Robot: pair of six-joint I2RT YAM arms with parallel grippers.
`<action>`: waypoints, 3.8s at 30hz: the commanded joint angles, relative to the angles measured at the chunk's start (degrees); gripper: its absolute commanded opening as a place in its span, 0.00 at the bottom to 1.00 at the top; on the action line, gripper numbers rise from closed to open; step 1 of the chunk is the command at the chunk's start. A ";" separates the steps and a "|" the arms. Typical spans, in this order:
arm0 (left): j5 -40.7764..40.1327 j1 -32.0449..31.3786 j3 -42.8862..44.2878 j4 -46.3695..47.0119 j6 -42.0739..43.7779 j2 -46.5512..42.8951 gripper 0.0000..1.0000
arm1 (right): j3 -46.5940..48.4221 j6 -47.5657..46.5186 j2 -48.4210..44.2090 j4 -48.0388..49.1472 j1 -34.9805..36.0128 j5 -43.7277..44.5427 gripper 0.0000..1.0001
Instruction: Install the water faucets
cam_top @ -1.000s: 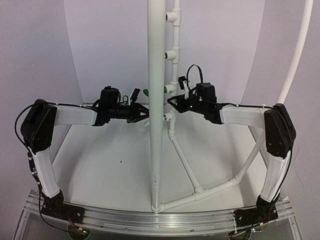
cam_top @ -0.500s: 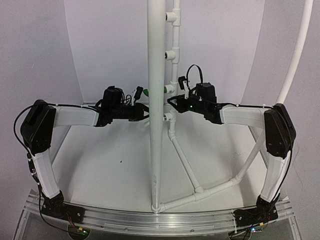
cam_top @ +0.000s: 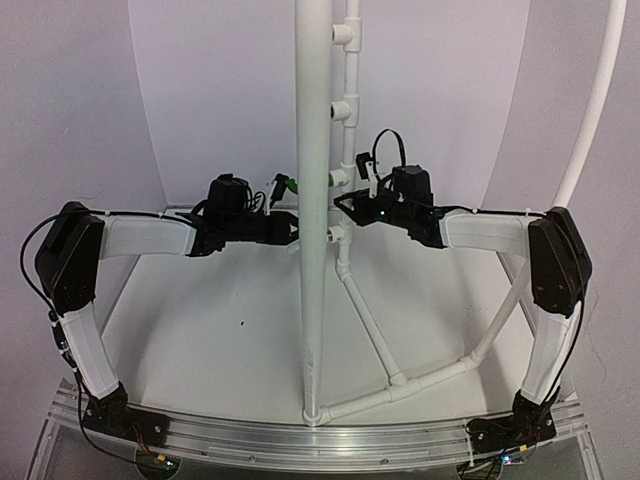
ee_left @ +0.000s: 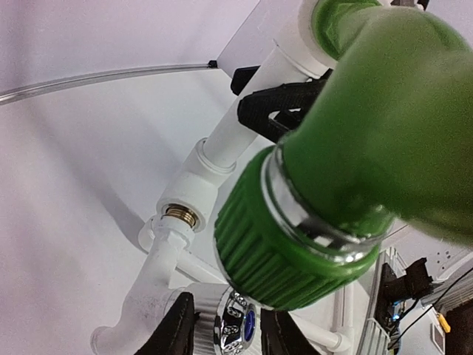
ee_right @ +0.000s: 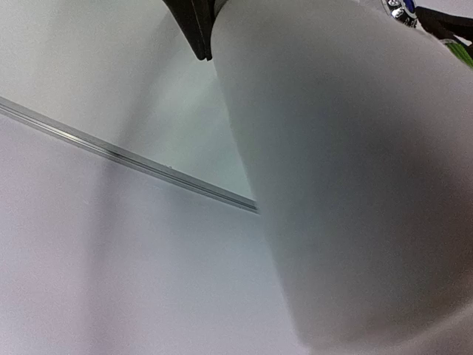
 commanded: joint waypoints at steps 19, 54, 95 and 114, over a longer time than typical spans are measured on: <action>-7.04 5.61 -20.90 0.04 -51.14 -18.15 1.00 | 2.09 8.98 0.60 0.62 2.46 -9.38 0.00; 2.80 5.00 -8.25 46.71 -91.58 12.89 0.68 | 1.63 7.66 0.34 0.53 2.36 -9.55 0.00; 7.10 2.40 -15.57 13.36 -40.32 -7.14 0.53 | 2.99 8.19 1.72 0.16 2.38 -11.24 0.00; 3.95 -1.42 -10.15 20.42 -35.15 3.05 0.06 | 3.82 8.73 2.23 -0.44 2.36 -10.97 0.00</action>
